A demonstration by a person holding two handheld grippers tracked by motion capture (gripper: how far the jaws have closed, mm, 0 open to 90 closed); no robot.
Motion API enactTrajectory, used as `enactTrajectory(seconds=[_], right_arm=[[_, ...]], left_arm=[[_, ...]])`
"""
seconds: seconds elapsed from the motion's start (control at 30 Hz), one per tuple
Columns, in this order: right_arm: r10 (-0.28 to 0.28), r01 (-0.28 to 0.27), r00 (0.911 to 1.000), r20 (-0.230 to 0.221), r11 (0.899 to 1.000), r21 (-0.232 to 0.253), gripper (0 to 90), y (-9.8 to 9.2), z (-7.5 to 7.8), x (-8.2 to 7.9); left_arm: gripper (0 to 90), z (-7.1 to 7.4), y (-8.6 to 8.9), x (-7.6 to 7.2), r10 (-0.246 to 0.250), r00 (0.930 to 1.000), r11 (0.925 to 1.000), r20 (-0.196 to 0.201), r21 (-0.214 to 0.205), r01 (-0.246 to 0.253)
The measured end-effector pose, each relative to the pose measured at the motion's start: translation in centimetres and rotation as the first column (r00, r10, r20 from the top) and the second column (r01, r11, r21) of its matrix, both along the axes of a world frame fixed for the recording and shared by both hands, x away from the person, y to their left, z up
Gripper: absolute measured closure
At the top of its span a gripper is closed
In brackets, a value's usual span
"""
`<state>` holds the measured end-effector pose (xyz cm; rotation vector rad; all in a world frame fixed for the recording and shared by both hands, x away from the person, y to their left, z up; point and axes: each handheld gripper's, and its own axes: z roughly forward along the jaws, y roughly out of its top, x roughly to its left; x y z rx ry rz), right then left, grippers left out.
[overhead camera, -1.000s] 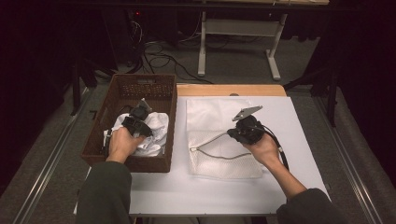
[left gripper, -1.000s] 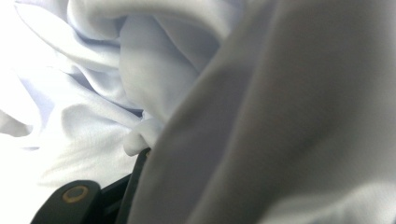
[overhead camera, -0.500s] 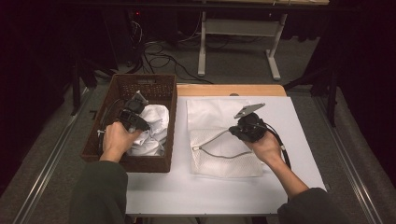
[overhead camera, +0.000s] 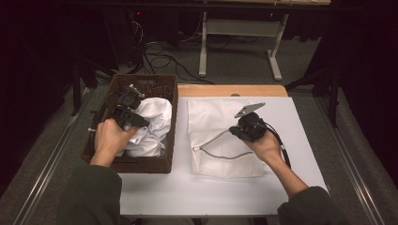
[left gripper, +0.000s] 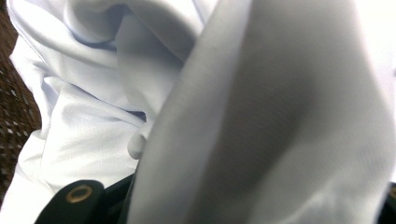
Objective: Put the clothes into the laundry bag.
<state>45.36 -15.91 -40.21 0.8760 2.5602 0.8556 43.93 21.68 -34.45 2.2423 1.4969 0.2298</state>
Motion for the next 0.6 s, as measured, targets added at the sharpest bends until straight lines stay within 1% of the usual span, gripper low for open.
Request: enactTrajectory(seconds=[0.07,0.13,0.17,0.23,0.33,0.4,0.47,0.53,0.6], right_arm=[[0.000,0.000,1.0000,-0.003,1.000,-0.001,89.4,0.0,-0.1,0.0],[0.001,-0.001,1.0000,0.000,1.000,-0.002,89.4,-0.1,-0.1,0.1],[-0.009,0.009,0.9999,-0.004,1.000,0.002,89.4,0.0,-0.1,0.2],[-0.013,0.013,0.9999,-0.002,1.000,-0.001,89.4,-0.2,0.0,0.4],[-0.020,0.020,0.9998,0.002,1.000,0.016,89.5,-0.3,0.2,0.6],[-0.030,0.030,0.9996,-0.003,0.999,0.021,89.6,-0.3,0.2,0.6],[-0.025,0.025,0.9997,-0.004,1.000,0.016,89.7,-0.5,0.2,0.7],[-0.032,0.032,0.9994,-0.011,0.999,0.021,89.7,-0.7,0.1,0.8],[-0.040,0.041,0.9990,-0.020,0.999,0.025,89.8,-0.9,0.1,0.9]], left_arm=[[67.4,0.7,-0.2,-0.3,-0.014,0.9998,0.9998,0.012,-0.014,0.014],[67.4,1.3,-0.6,-0.6,-0.029,0.9993,0.9995,0.022,-0.010,0.030],[67.5,1.7,-0.8,-0.8,-0.037,0.9989,0.9992,0.028,-0.011,0.037],[67.5,2.3,-1.1,-1.1,-0.055,0.9979,0.9983,0.035,-0.014,0.056],[67.4,3.4,-1.6,-1.9,-0.082,0.9954,0.9964,0.049,-0.016,0.083],[67.5,4.1,-1.9,-2.3,-0.099,0.9934,0.9946,0.057,-0.026,0.101],[67.5,4.6,-2.2,-2.5,-0.118,0.9912,0.9916,0.060,-0.045,0.121],[67.5,5.0,-2.8,-2.8,-0.134,0.9889,0.9895,0.064,-0.046,0.137],[67.5,5.1,-3.5,-3.1,-0.160,0.9851,0.9857,0.065,-0.044,0.163]])
